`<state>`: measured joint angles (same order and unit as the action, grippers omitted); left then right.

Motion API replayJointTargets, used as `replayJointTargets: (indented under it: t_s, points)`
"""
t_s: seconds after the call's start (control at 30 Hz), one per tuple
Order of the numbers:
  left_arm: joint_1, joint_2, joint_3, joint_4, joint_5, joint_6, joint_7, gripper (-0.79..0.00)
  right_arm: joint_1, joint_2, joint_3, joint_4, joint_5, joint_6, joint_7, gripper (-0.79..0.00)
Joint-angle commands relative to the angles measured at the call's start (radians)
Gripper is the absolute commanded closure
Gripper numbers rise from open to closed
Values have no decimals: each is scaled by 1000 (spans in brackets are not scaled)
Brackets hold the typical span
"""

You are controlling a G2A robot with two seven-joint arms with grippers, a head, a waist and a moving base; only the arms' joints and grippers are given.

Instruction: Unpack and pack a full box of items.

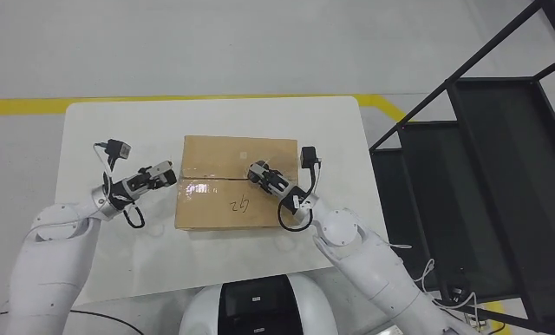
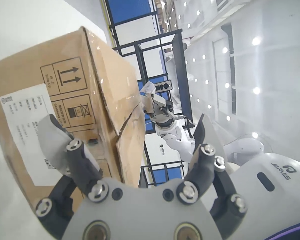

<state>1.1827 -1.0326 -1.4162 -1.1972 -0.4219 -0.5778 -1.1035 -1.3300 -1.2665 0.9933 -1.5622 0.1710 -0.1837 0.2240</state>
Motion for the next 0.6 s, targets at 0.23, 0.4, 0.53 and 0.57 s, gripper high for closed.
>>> replayJointTargets:
  t_s: [0.23, 0.4, 0.53, 0.57]
  points:
    - [107, 20, -126, -72, -44, -45, 97, -785, 0, 0, 0, 0, 0, 0, 0, 0]
    - [156, 27, -190, -98, -55, -63, 173, -785, -1, -1, -11, -7, -34, 12, 3, 0]
    - [195, 29, -228, -120, -41, -60, 250, -785, 13, -8, -46, -9, -91, 35, 15, 0]
    - [204, 29, -238, -126, -34, -60, 268, -785, 18, -10, -53, -7, -99, 39, 12, 0]
